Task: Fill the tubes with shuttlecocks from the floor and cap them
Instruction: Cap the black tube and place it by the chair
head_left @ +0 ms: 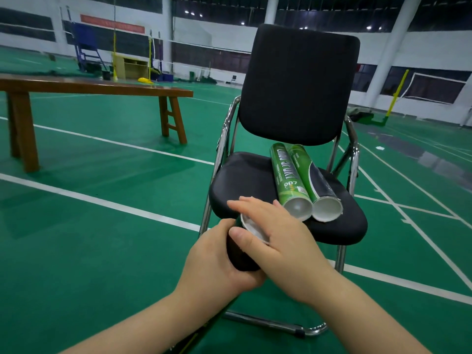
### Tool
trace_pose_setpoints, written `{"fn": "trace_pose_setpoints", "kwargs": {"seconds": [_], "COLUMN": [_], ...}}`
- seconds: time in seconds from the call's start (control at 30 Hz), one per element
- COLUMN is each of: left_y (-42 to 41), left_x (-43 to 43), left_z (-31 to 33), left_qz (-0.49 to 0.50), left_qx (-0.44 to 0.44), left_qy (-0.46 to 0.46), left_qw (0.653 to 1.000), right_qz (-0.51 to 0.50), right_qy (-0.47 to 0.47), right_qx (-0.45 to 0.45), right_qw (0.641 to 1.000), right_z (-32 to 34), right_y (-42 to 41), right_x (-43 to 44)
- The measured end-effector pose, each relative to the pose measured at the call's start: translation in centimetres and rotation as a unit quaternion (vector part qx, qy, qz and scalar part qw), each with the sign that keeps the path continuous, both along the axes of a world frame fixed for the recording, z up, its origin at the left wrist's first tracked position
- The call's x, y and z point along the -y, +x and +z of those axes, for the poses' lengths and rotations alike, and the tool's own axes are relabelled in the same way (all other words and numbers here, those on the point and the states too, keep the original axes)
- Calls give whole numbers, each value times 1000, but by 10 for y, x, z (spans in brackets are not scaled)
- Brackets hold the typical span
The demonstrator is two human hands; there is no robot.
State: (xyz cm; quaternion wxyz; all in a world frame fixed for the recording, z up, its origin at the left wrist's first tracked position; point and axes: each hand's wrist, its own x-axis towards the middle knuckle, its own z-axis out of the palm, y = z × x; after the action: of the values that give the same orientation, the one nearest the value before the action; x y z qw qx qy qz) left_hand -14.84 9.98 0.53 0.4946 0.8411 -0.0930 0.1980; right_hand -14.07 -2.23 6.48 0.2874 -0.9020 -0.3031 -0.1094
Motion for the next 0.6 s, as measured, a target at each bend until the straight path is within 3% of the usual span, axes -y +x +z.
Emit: {"fn": "trace_pose_setpoints", "kwargs": {"seconds": [0.1, 0.47, 0.6], "left_y": [0, 9, 12], "left_x": [-3, -3, -2], "left_z": [-2, -1, 3], "left_qz": [11, 40, 30], "left_qx": [6, -32, 8], "left_qy": [1, -7, -6], "left_qw": [1000, 999, 1000], "right_qz": [16, 43, 18], "right_qy": [-59, -76, -25], "right_qx": [-23, -66, -105], "right_qw": [998, 994, 994], "right_z": [3, 10, 21], "right_y": [0, 9, 10], "right_x": [-1, -1, 1]}}
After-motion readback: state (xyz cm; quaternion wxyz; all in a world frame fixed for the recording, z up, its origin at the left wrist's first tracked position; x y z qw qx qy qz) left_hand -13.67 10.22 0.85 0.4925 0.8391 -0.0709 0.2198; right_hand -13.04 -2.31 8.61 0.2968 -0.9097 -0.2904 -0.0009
